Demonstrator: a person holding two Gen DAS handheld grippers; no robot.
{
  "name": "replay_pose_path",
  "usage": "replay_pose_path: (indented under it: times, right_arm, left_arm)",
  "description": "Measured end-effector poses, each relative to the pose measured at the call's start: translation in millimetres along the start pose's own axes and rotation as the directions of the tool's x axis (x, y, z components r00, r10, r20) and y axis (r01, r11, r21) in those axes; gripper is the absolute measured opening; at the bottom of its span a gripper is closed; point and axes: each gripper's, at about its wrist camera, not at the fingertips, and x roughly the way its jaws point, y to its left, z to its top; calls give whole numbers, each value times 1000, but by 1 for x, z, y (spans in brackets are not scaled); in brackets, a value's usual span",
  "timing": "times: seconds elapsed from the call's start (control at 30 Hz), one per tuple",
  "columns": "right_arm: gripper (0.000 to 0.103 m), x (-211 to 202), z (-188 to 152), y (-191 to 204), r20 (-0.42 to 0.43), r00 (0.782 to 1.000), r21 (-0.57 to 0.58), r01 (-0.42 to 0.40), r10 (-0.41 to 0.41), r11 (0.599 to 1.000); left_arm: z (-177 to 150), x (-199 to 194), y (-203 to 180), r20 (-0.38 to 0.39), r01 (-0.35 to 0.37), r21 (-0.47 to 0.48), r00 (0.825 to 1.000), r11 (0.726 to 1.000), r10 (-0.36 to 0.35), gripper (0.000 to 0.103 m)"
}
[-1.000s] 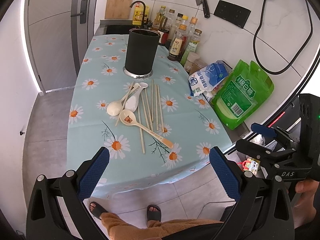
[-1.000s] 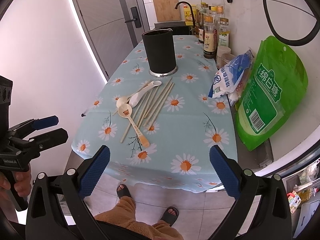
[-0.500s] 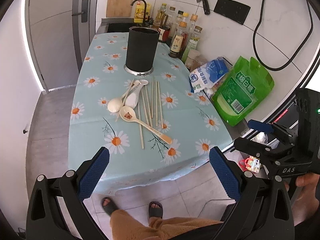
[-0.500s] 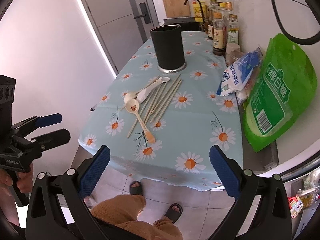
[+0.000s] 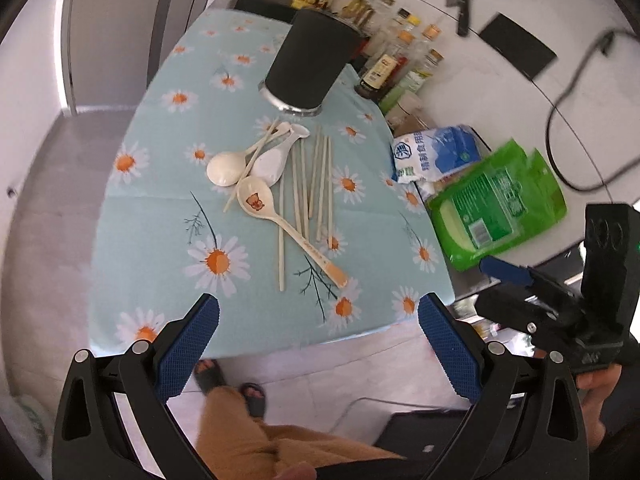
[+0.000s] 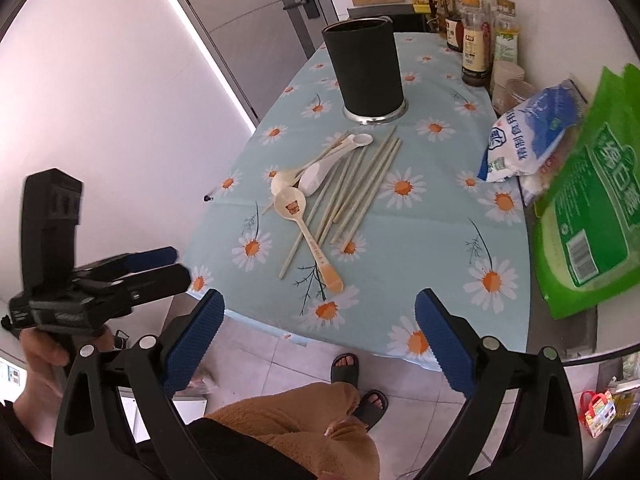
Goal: Organize utensils
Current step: 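Move both tools down toward the pile of spoons and chopsticks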
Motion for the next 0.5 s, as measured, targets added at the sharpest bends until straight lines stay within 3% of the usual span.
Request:
replay_pose_path:
  times: [0.1, 0.23, 0.3, 0.5]
  right_arm:
    - [91, 5, 8, 1, -10, 1000, -9, 21, -21, 1000]
    - [87, 10, 19, -4, -17, 998, -3, 59, -59, 998]
    - [84, 13, 24, -8, -16, 997, 8, 71, -71, 997]
    - [80, 28, 38, -17, -46, 996, 64, 73, -70, 995]
  left_arm:
    - [10, 23, 21, -30, 30, -87, 999, 996, -33, 84]
    - [22, 50, 44, -54, 100, -184, 992, 978, -112, 81]
    - [29, 64, 55, -56, 126, -225, 988, 966, -142, 73]
    - [48, 86, 75, -48, 148, -278, 985, 949, -167, 72]
